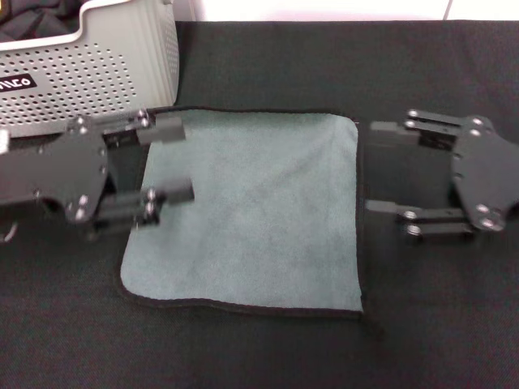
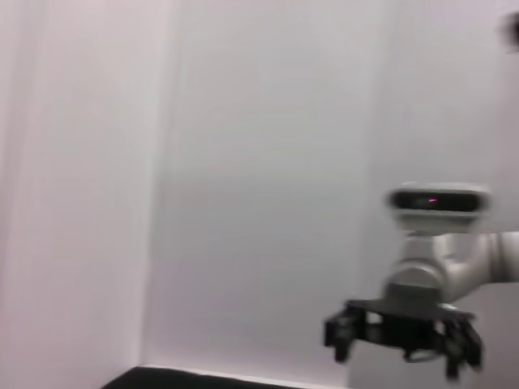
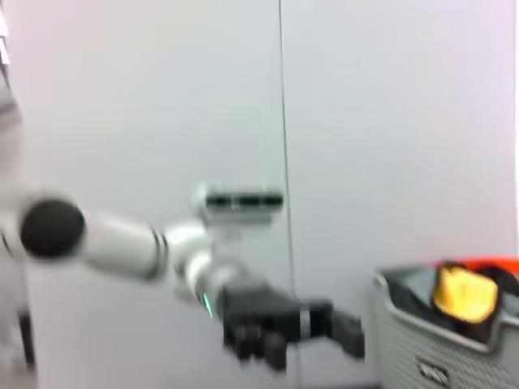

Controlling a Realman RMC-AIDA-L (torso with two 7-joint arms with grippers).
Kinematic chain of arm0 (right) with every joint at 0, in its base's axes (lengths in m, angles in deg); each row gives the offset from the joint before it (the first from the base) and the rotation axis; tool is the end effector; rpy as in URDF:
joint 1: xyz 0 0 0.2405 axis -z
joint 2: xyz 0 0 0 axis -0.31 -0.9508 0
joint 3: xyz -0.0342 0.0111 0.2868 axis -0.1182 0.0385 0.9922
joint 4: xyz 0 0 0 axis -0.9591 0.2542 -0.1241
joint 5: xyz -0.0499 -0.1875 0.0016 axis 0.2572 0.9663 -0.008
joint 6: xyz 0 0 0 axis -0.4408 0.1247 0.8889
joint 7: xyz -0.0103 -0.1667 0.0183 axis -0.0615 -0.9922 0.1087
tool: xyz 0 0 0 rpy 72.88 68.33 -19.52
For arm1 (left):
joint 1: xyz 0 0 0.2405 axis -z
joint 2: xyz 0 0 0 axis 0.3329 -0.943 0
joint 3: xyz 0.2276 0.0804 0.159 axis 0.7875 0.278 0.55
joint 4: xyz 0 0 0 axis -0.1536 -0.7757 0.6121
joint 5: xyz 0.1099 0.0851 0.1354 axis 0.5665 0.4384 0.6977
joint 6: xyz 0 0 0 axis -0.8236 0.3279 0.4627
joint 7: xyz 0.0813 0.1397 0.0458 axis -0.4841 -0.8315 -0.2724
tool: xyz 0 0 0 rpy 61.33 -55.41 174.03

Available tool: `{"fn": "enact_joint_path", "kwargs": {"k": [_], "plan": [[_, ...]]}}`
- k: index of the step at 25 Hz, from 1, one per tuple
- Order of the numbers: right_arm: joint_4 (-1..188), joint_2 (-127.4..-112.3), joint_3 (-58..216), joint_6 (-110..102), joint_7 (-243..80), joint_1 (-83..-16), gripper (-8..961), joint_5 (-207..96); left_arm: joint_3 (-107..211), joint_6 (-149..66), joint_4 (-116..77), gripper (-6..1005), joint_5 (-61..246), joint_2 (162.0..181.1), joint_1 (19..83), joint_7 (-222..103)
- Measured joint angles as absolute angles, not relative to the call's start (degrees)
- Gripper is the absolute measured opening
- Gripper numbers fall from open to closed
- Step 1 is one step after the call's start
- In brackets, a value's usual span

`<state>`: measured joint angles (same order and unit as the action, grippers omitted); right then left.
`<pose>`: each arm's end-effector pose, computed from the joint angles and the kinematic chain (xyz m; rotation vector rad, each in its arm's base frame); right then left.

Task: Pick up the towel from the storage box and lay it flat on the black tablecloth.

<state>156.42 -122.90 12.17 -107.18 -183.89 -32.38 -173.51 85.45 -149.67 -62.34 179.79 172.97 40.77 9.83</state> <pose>0.1838 0.2723 0.0012 -2.8161 0.0228 1.1009 -0.2527 0.2704 0.0317 -2.7200 -0.1642 -1.1522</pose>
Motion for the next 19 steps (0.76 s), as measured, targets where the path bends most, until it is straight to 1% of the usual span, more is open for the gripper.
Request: {"fn": "enact_joint_path", "kwargs": {"k": [2, 4, 8, 13, 19], "plan": [[152.10, -122.68, 12.31, -109.66, -184.95, -32.79, 813, -176.40, 87.77, -150.28, -62.48, 678, 179.07, 172.47, 40.47, 8.99], [148.08, -122.58, 12.30, -111.15, -185.84, -33.98, 813, -177.69, 91.28, -150.41, -62.56, 678, 176.86, 171.54, 40.13, 9.01], [142.07, -122.66, 10.68, -111.77, -187.38, -37.66, 813, -177.56, 95.03, -150.48, -62.47, 678, 172.63, 169.93, 39.69, 9.32], [136.62, -122.64, 9.43, -112.08, -189.90, -41.11, 813, -177.54, 95.12, -150.51, -62.34, 678, 172.30, 169.57, 39.85, 9.84], [135.72, -122.60, 9.23, -112.12, -190.75, -41.81, 813, -176.99, 94.64, -150.51, -62.15, 678, 172.25, 169.53, 39.48, 10.24]]}}
